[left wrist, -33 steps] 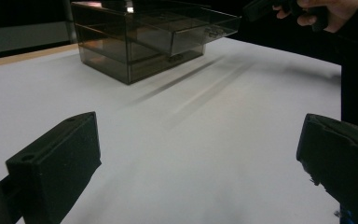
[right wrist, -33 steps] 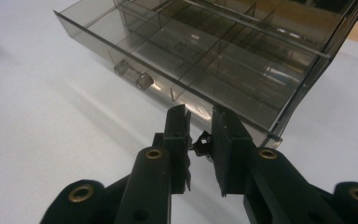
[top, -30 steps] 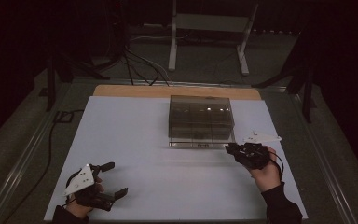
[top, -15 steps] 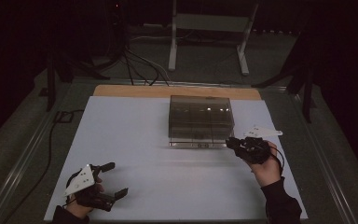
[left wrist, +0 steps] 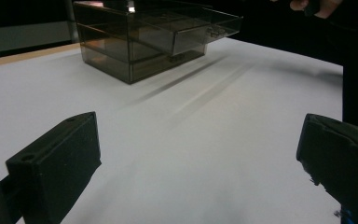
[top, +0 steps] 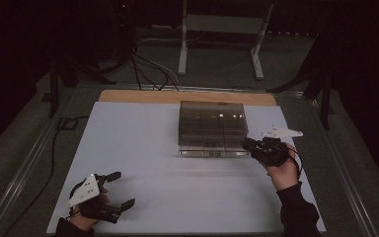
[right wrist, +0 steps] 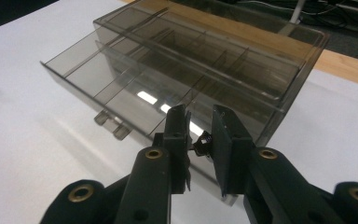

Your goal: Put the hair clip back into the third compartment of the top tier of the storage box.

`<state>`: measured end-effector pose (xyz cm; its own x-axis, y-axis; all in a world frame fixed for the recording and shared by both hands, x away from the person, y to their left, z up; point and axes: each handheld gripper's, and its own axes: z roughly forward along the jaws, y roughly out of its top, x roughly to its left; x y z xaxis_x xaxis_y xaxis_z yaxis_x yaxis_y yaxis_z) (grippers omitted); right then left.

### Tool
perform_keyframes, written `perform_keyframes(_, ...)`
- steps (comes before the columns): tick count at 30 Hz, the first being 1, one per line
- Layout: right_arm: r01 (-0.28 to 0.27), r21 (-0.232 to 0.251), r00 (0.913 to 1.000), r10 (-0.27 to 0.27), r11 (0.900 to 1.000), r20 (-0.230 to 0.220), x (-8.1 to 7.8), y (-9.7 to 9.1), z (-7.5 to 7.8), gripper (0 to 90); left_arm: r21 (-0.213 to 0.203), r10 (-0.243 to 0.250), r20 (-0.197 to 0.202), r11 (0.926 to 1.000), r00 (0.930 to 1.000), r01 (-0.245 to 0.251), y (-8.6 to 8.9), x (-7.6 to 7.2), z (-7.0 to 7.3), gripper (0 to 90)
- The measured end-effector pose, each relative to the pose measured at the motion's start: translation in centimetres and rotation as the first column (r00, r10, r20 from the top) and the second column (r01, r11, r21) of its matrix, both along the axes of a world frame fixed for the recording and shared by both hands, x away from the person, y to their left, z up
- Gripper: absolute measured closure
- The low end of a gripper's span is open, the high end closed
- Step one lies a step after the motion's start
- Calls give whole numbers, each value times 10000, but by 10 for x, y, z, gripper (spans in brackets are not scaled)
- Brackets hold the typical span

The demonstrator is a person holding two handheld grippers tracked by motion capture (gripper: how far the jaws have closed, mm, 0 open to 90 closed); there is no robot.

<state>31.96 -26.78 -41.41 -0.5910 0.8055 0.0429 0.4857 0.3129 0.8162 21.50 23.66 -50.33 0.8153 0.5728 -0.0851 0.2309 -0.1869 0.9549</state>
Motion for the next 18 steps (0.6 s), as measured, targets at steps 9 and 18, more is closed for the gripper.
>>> perform_keyframes(9,186,28,9998,-186,9998,20,7,-3,4,763,-2,-11,-19,10000,10000,11,0,0,0,6)
perform_keyframes(18,277,22,9996,-277,9996,-8,13,-4,5,763,-5,-20,-19,10000,10000,20,0,0,0,6)
